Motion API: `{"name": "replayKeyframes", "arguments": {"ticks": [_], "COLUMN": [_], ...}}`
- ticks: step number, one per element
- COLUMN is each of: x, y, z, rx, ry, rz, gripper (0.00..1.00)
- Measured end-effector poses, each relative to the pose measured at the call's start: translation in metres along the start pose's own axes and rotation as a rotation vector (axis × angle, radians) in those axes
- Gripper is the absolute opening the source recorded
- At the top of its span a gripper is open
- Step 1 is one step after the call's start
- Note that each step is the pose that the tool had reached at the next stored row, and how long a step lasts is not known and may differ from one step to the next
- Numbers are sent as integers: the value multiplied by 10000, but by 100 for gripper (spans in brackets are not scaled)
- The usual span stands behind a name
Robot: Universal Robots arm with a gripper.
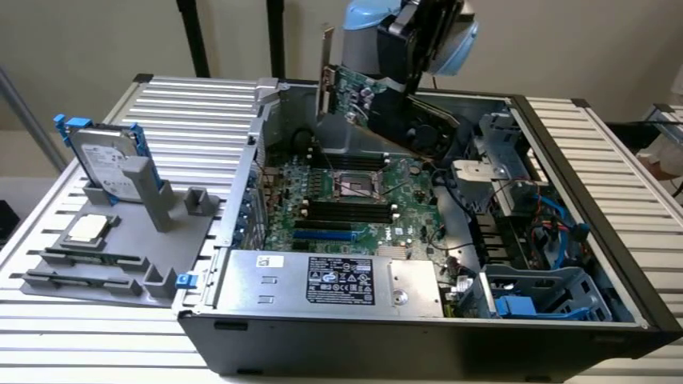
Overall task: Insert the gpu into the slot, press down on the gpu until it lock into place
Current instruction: 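Insert the gpu into the slot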
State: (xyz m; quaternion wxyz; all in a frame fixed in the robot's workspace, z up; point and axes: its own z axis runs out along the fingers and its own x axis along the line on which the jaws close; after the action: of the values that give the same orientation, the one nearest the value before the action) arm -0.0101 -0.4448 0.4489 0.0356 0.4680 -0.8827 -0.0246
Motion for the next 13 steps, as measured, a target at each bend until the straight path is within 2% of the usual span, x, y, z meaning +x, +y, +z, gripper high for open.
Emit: {"name": "replayKeyframes", "arguments": {"ticks": [13], "x": [1], "y": [3], "z": [-39], "rx": [94], "ry": [182], "rz": [-2365], "gripper": [26]}}
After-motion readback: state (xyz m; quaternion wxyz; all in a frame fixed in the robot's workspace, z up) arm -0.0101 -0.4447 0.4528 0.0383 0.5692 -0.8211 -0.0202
